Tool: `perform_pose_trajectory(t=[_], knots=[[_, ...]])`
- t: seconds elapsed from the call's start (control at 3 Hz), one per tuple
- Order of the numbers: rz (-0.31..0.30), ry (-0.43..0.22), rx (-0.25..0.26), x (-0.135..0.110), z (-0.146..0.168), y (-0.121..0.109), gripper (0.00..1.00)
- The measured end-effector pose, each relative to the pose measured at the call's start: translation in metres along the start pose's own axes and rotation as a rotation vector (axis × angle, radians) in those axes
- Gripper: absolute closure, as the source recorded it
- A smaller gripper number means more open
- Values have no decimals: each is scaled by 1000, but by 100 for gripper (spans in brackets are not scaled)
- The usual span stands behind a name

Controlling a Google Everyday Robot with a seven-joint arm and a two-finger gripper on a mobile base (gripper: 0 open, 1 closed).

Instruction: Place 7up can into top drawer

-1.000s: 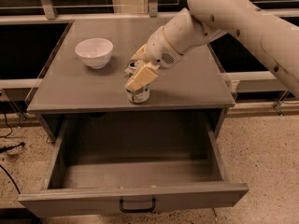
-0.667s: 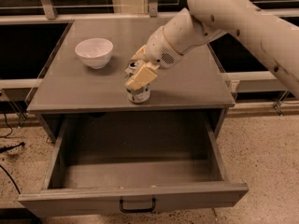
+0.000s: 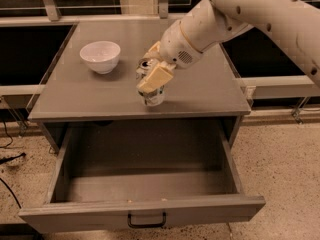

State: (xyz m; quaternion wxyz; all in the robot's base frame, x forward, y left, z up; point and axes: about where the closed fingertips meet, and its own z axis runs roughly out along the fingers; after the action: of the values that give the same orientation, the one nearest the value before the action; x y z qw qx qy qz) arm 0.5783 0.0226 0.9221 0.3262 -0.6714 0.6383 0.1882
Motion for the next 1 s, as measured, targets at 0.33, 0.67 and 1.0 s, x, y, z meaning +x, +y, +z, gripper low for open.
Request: perform_pose_trajectory(t=[0.33, 0.67, 1.0], knots=[[9, 7, 35, 1, -13, 17, 100], [51, 14, 104, 26, -7, 70, 100], [51, 14, 103, 26, -7, 71, 100]])
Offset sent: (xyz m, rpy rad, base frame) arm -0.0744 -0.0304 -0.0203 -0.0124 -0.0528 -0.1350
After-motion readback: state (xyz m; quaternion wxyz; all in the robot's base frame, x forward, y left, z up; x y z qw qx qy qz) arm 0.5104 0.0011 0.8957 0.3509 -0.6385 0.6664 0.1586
